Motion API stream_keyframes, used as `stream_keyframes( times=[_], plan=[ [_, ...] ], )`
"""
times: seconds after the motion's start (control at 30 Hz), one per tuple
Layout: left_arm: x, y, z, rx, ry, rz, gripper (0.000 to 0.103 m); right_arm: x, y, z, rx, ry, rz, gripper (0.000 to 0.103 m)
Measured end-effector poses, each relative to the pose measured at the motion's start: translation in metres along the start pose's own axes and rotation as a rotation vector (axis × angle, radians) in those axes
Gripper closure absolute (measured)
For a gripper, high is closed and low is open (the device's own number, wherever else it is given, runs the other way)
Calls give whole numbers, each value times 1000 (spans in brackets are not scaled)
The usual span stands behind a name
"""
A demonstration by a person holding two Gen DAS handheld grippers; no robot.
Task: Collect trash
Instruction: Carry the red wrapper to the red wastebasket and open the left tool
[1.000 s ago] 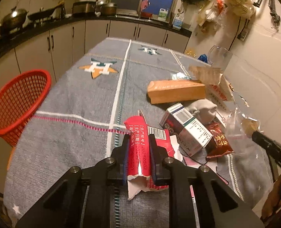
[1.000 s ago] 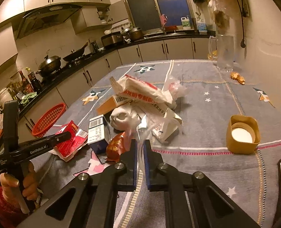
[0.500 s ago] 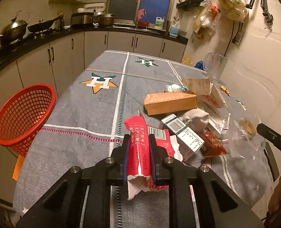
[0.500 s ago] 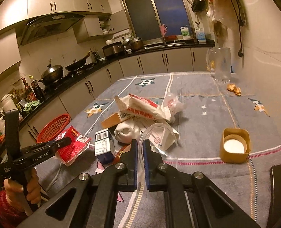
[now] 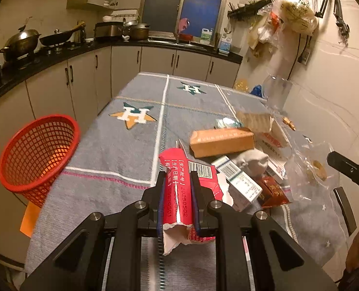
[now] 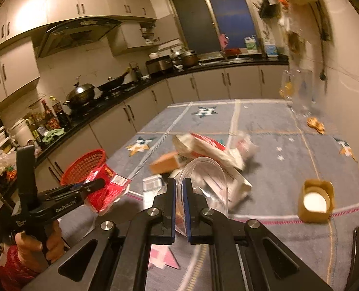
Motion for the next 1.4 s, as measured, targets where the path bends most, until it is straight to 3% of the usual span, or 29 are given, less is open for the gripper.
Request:
stream_keyframes(
  times=[0.3, 0.6, 0.83, 1.07, 1.4],
  plan=[
    [-19, -30, -45, -98, -52, 74, 86, -22, 29, -57, -157, -59, -46, 96],
    [-37, -63, -120, -224, -138, 145, 86, -50, 76, -130, -292, -113, -118, 96],
    [-41, -68, -180, -315, -209, 147, 86, -58, 127, -193, -366, -156, -202, 96],
    [-33, -52, -229, -362, -273, 100, 86, -58, 183, -241, -380, -174, -279, 96],
    [-28, -39, -247, -388, -282, 79, 85, -46, 245, -288, -360, -207, -377, 95]
  ],
)
Point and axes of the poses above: each gripper's, at about its wrist camera, not at the fingertips, and y roughly the way its jaws point, z to its right, x to its underside, the point moved 3 cm from there along y, roughly the way its jaws point, and after that the axes turned 10 degrees about x, right-handed, at the moved point
